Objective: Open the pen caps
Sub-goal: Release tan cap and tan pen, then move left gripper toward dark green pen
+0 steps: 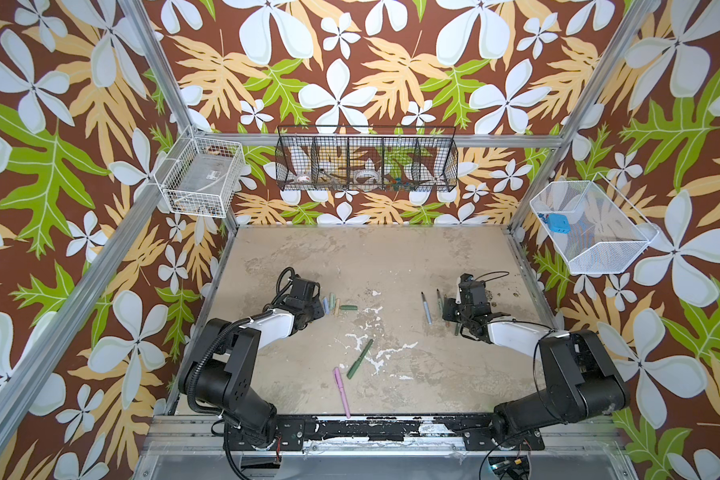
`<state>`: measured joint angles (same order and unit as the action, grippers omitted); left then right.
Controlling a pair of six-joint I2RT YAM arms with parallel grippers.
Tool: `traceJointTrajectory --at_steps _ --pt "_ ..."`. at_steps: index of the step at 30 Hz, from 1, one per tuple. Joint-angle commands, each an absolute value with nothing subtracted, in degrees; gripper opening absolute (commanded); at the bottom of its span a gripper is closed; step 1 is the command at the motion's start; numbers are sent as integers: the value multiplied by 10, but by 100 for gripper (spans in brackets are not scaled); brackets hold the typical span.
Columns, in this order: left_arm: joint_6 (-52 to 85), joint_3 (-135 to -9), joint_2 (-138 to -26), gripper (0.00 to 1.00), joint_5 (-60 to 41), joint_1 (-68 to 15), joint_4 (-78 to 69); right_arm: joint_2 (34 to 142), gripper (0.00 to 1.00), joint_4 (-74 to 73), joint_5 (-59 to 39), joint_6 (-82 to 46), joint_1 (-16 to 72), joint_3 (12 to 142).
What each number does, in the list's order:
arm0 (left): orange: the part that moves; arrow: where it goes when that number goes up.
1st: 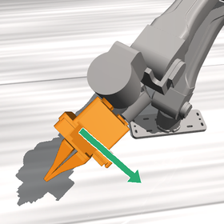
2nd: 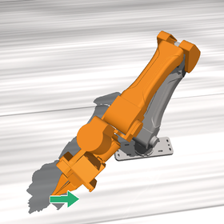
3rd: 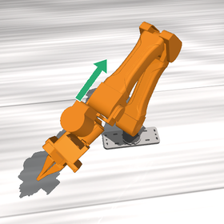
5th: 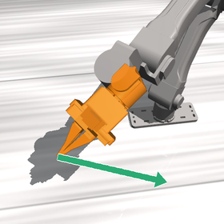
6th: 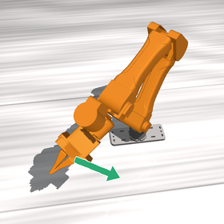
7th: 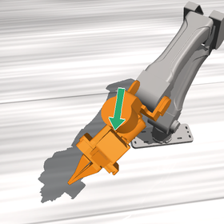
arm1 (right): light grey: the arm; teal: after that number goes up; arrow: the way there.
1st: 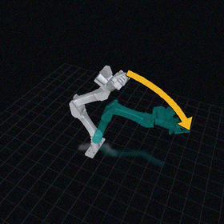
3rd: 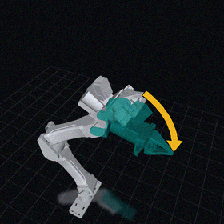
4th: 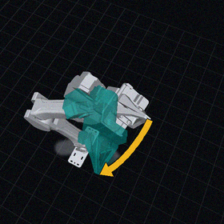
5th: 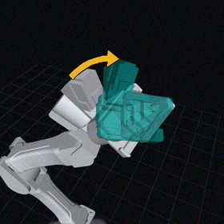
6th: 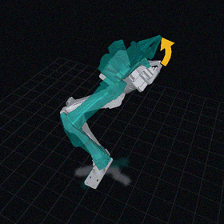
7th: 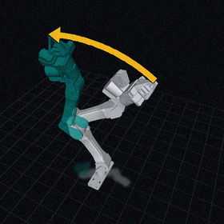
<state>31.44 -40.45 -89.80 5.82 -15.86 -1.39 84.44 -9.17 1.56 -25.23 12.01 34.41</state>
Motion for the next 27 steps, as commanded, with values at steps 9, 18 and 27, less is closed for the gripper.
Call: traceJointTrajectory --at_steps 9,18,27 --pt "317 -316 -707 50 -18 -162 -84 645 29 -127 -20 -227 149 270" --pt "275 -280 -482 54 -6 -317 -29 527 34 -106 -100 -225 204 261" --pt "270 -357 -599 58 82 -511 121 587 35 -56 -124 -215 255 312"
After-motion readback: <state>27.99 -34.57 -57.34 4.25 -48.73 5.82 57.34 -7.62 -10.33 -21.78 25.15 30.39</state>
